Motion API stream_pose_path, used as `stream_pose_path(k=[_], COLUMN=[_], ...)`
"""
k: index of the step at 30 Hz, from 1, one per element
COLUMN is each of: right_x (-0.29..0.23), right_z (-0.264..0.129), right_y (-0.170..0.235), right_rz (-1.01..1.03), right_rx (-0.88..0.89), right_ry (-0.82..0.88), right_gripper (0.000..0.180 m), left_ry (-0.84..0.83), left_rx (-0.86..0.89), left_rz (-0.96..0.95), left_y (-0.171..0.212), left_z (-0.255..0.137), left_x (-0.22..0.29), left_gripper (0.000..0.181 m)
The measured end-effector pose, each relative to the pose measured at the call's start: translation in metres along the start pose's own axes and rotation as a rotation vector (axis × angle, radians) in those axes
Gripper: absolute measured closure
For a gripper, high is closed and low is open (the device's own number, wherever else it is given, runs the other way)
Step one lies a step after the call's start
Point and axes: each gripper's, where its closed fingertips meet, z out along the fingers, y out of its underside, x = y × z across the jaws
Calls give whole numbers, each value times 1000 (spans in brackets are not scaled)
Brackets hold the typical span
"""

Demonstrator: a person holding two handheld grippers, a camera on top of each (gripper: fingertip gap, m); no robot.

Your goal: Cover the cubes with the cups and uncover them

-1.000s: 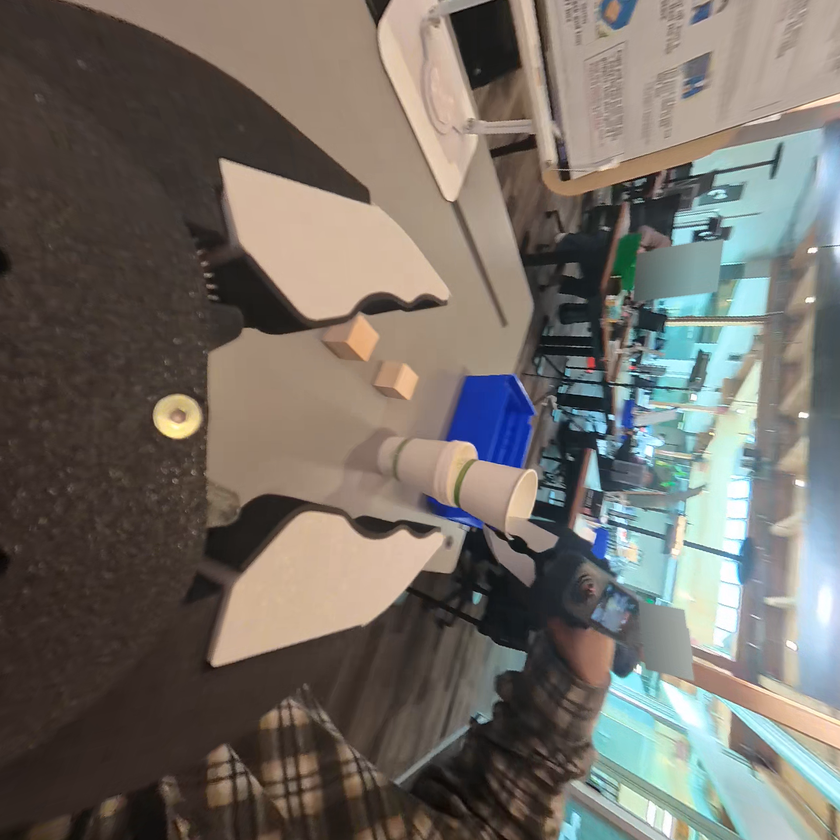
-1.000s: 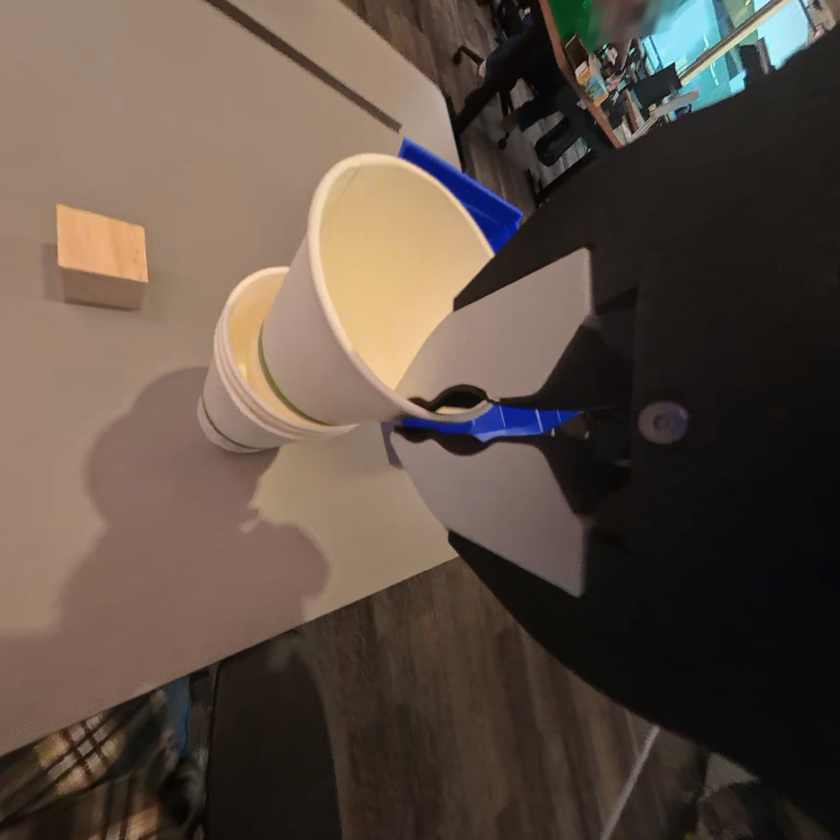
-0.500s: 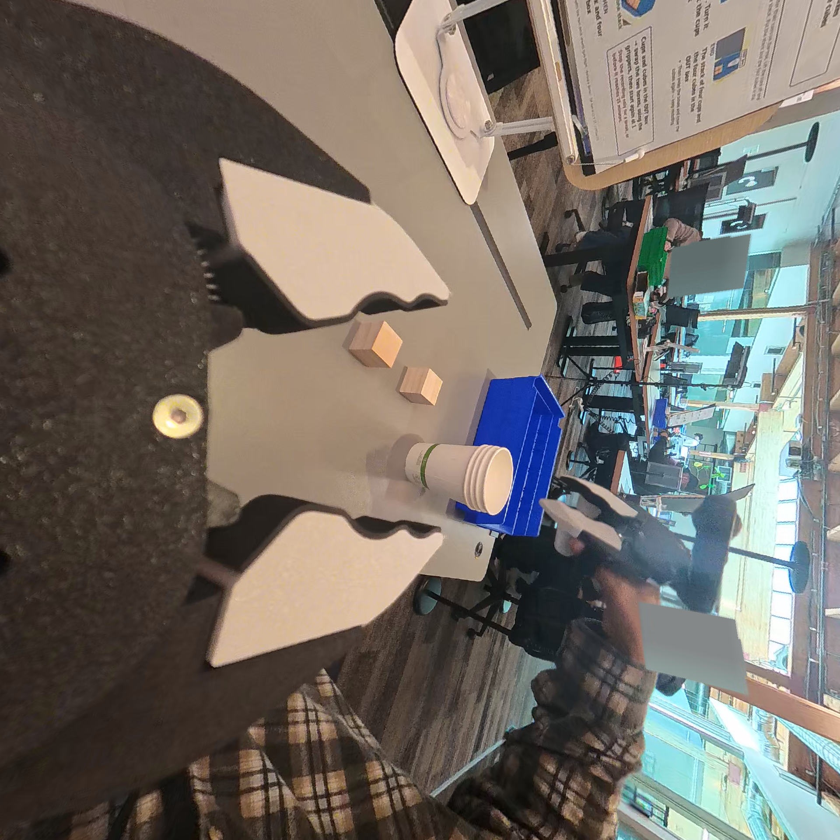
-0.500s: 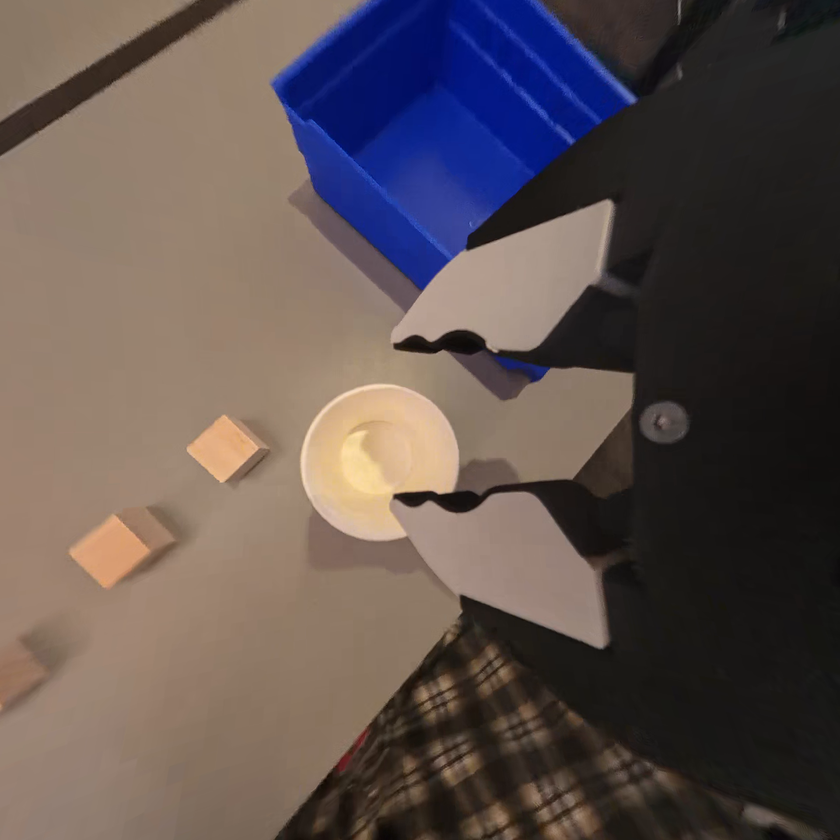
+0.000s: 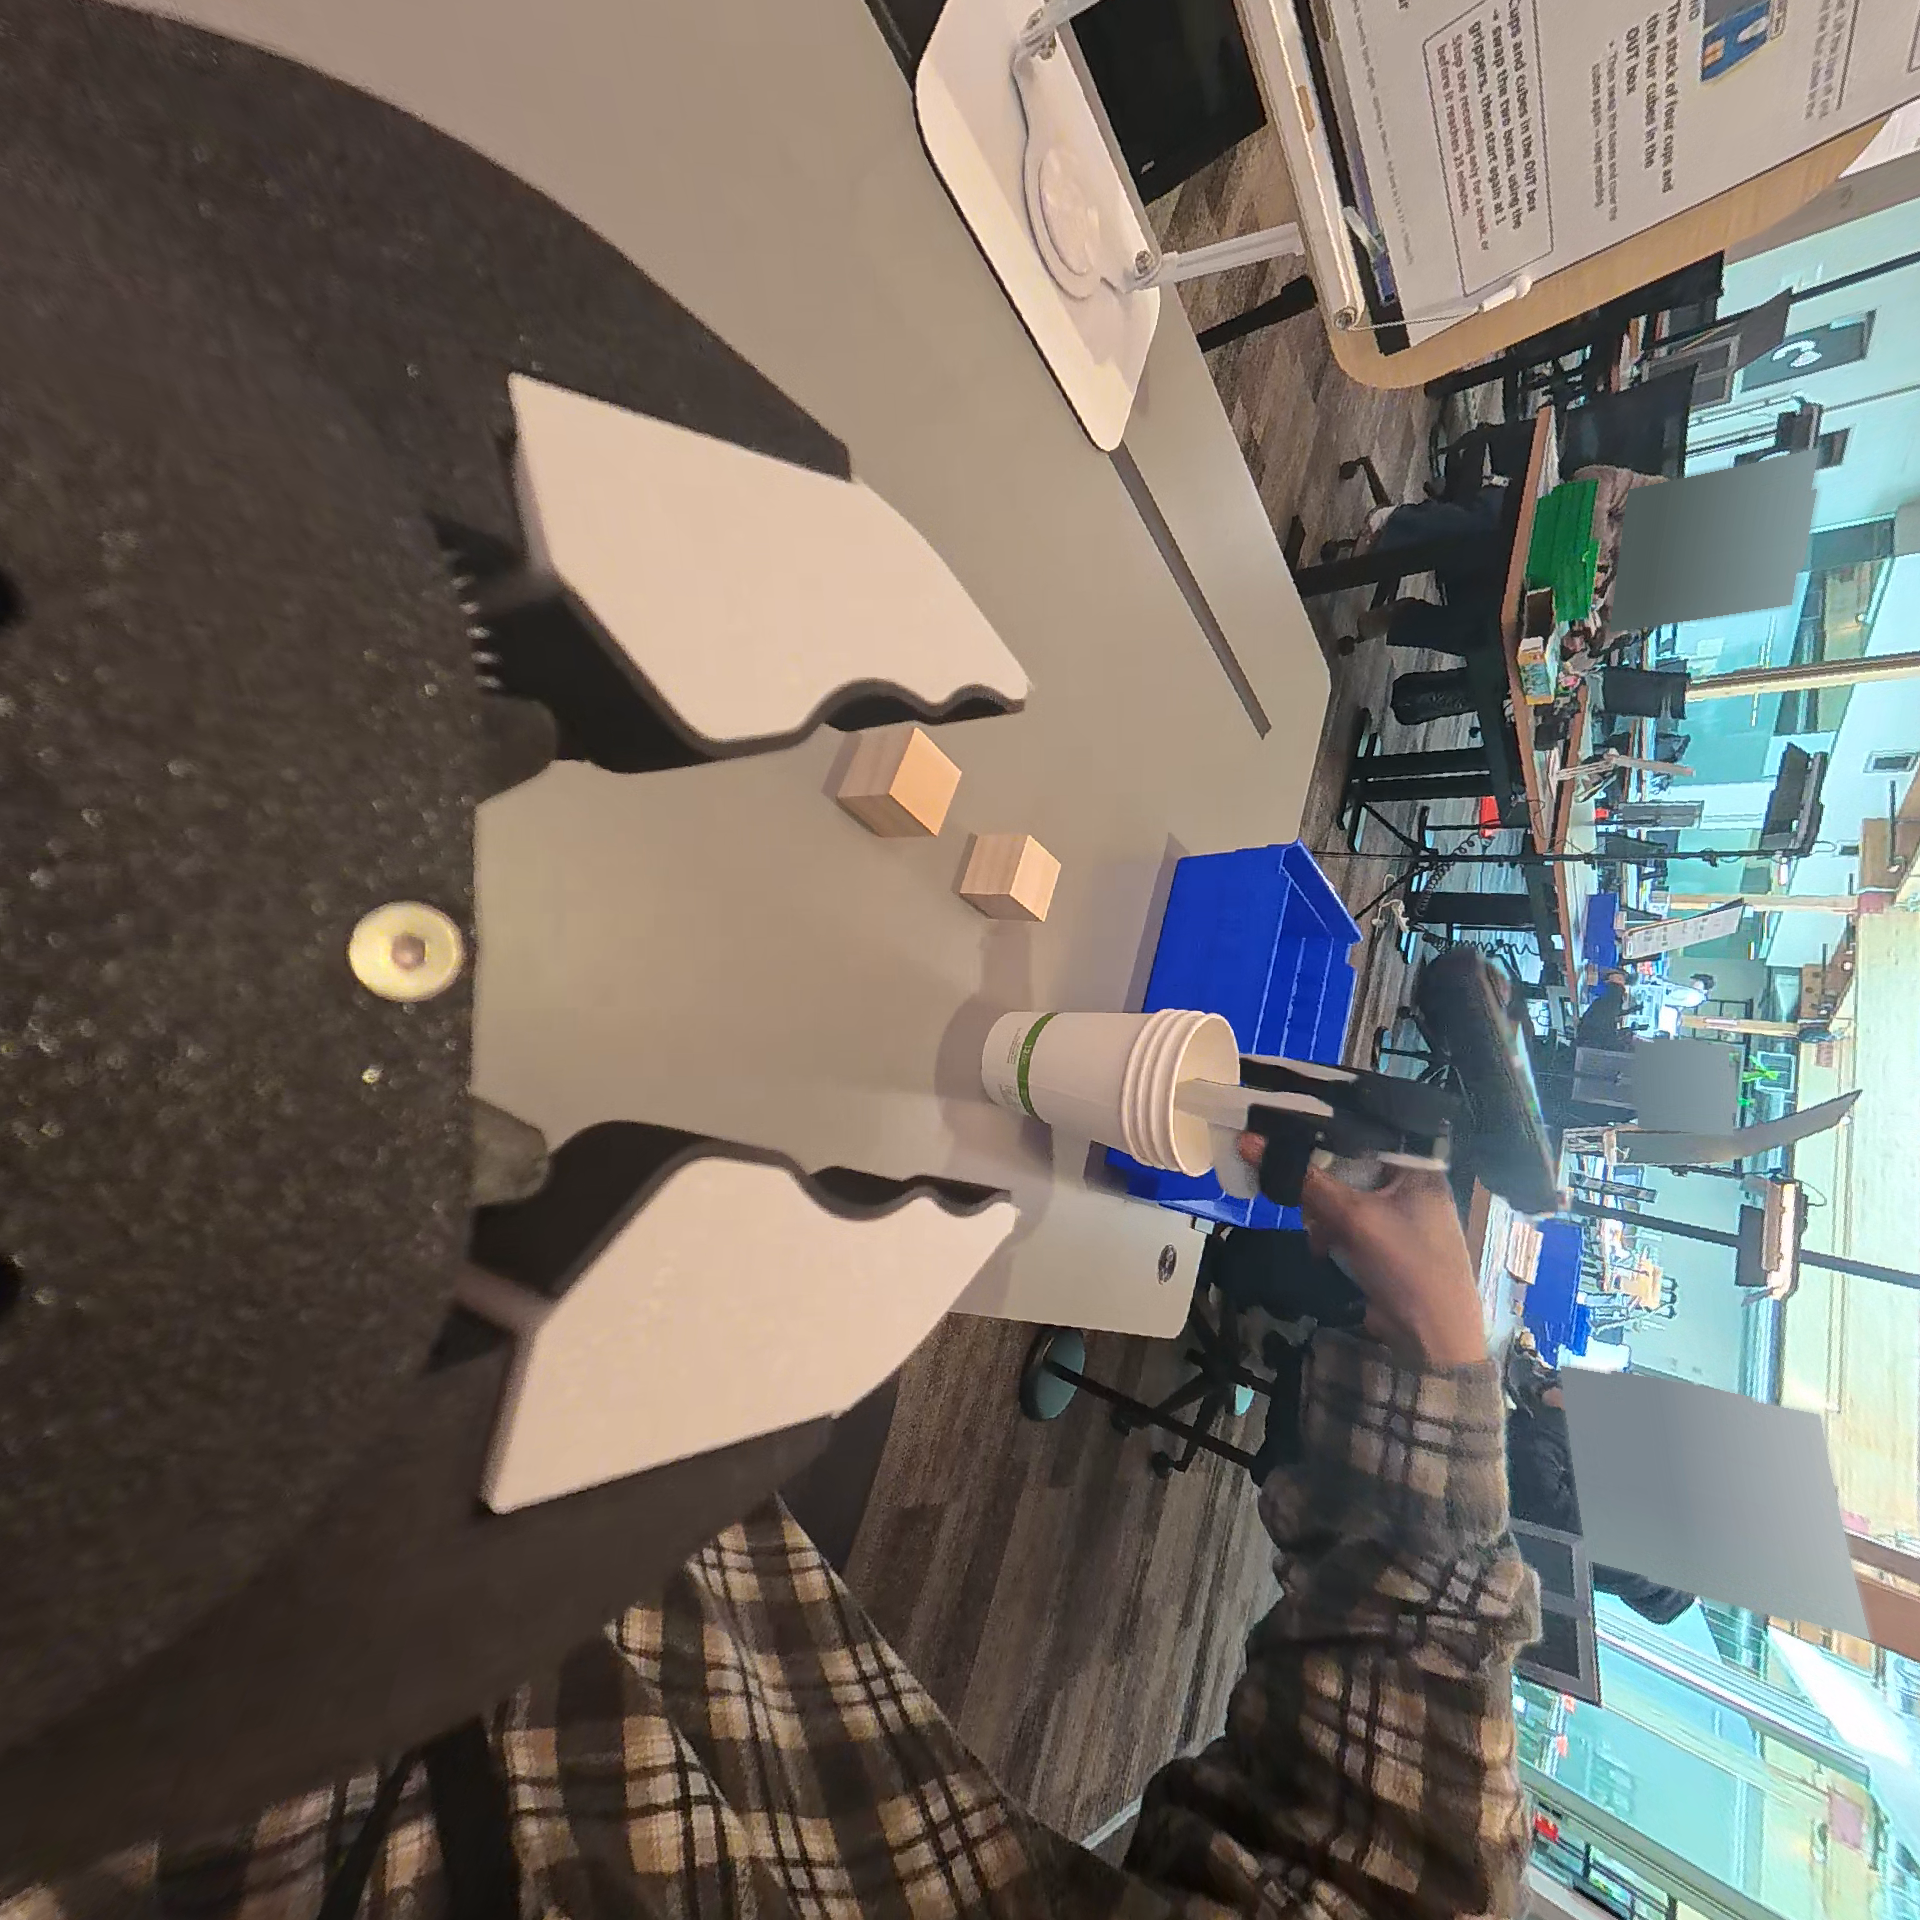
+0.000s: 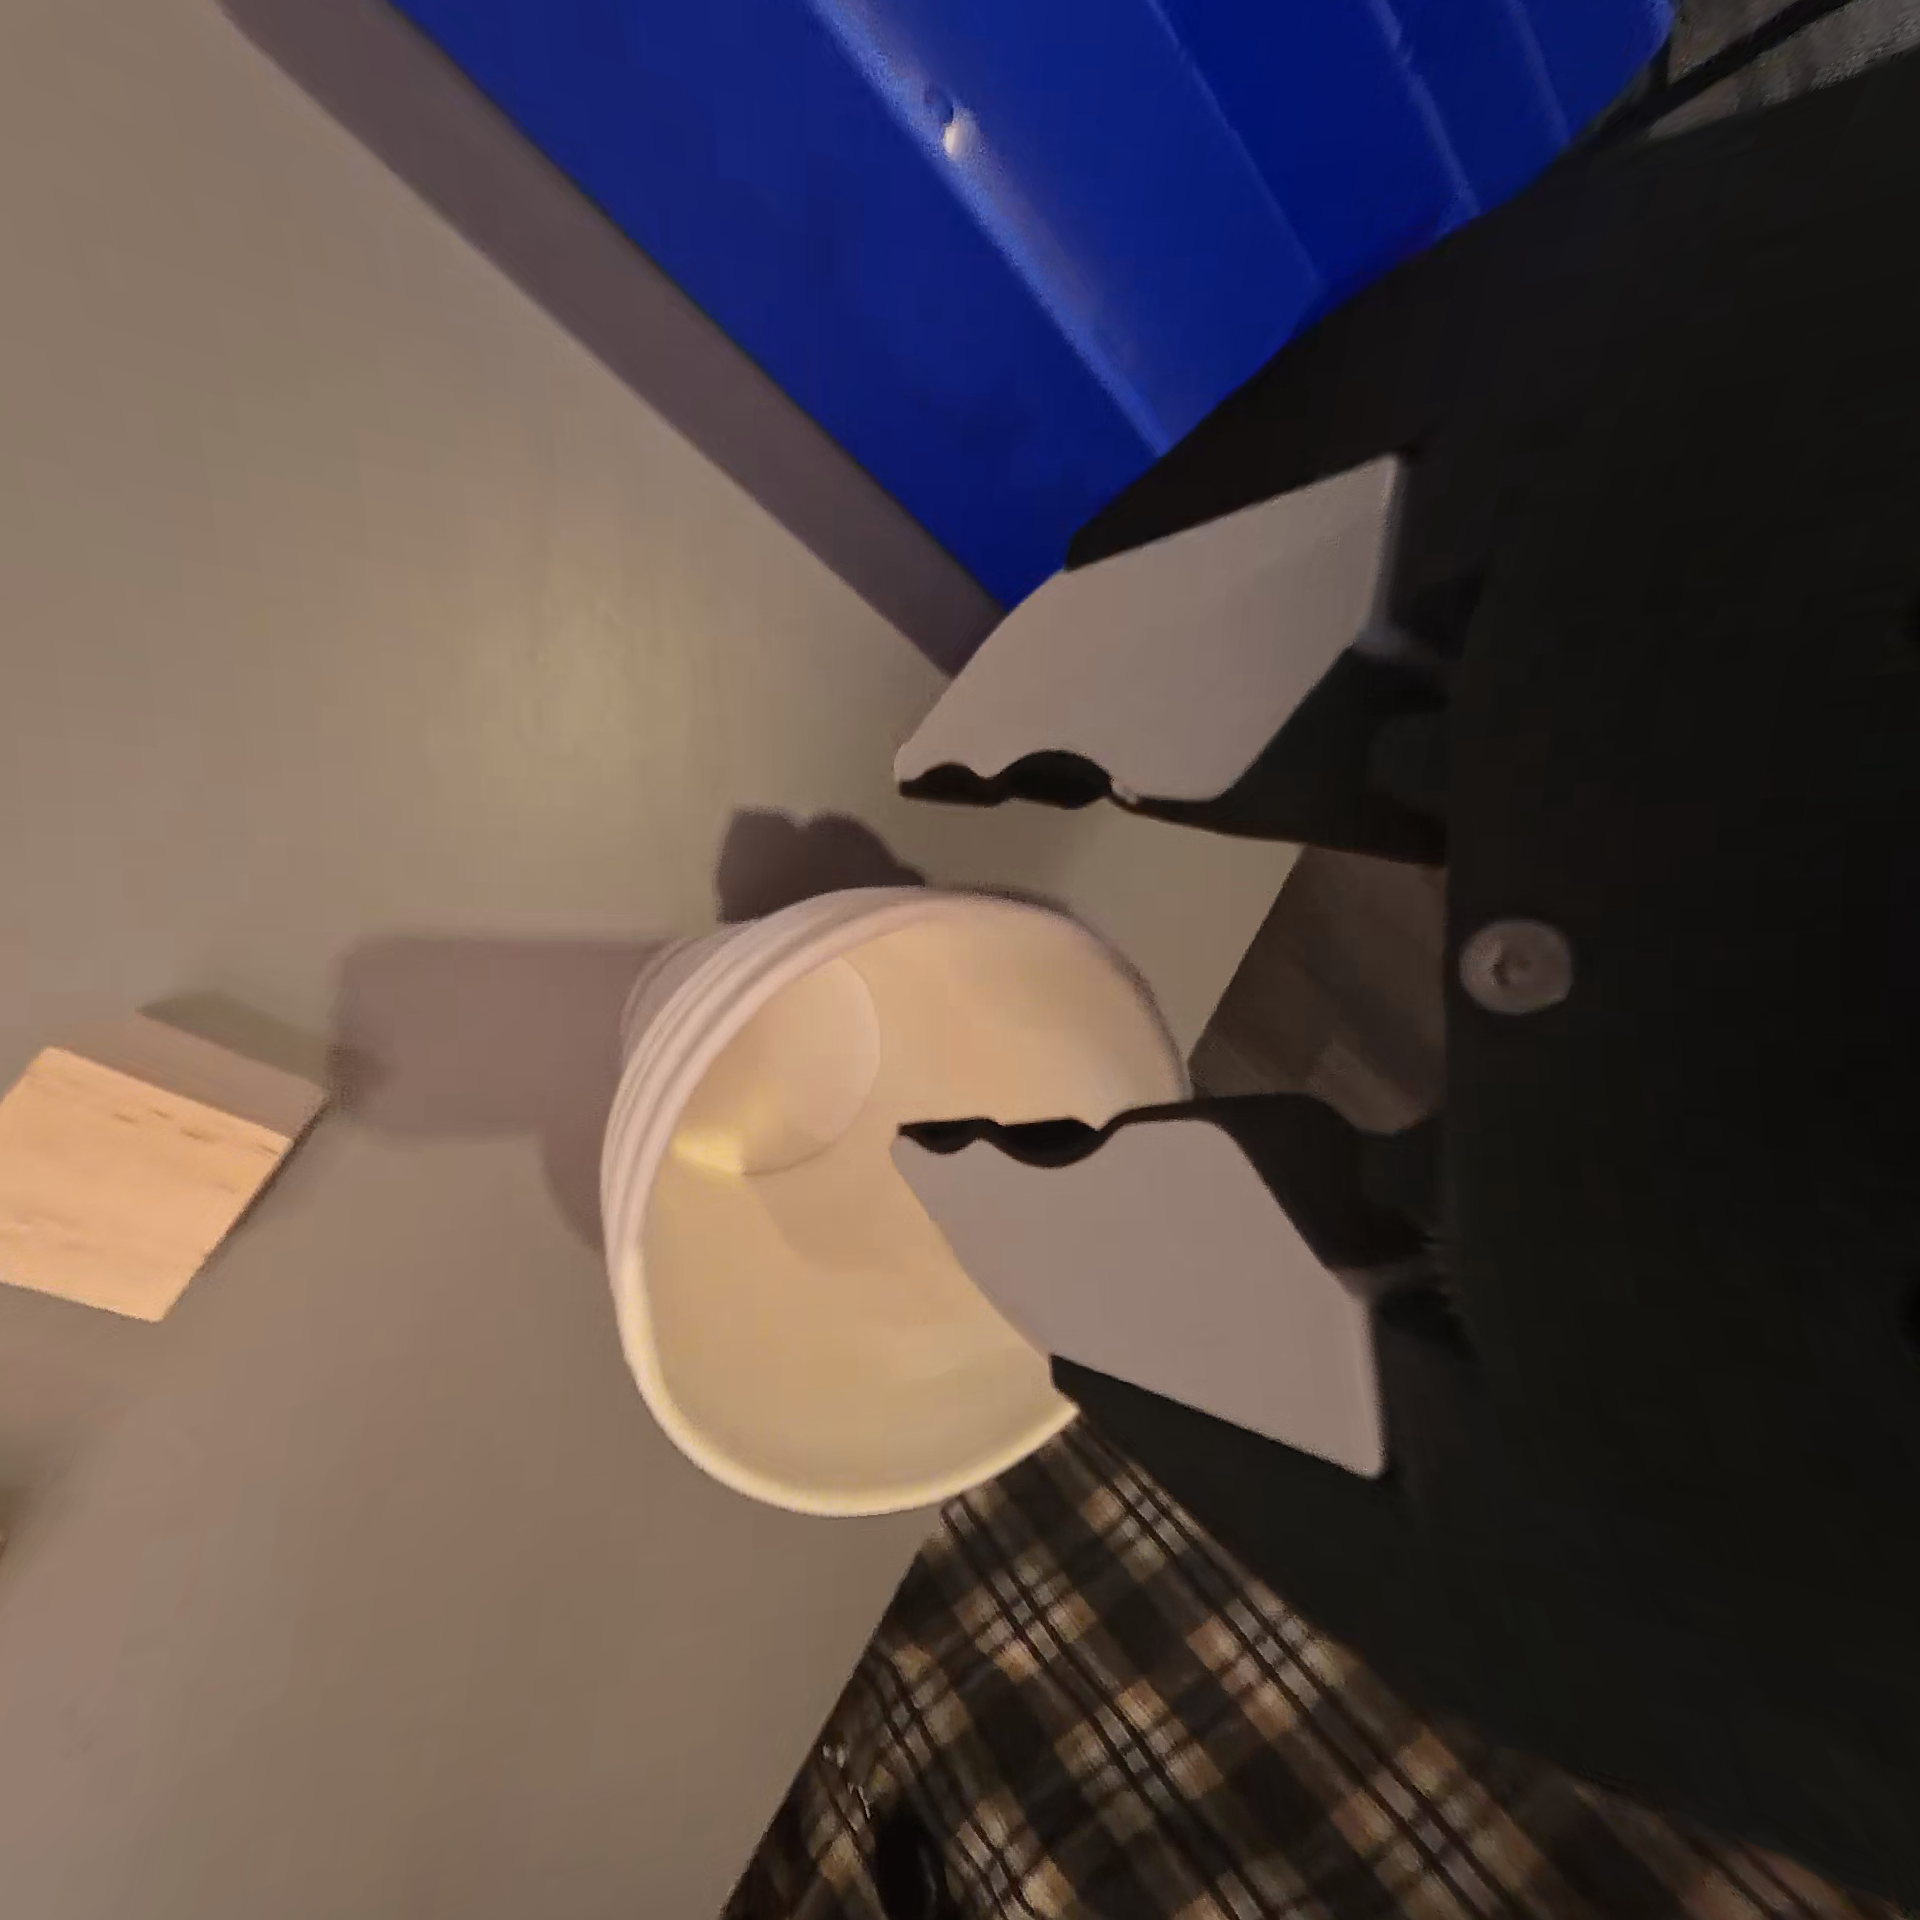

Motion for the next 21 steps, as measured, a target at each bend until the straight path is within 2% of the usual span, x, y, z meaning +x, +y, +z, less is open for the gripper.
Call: stream_pose_path(k=[4, 9, 14, 21], right_x=[-8, -3, 11, 99], right_z=[6, -11, -67, -157], right_y=[1, -6, -25, -36], right_rz=[29, 35, 28, 208], right_rx=[-71, -78, 6, 110], right_ry=[-110, -131, -116, 4], right_gripper=[170, 175, 175, 175], left_ry=[2, 6, 16, 45], left_rx=[-3, 7, 17, 28], left_rz=[4, 8, 13, 26], left_y=[0, -1, 0, 7], left_z=[0, 0, 5, 20], left_x=[1, 2, 3, 0], left_gripper=[99, 103, 108, 112])
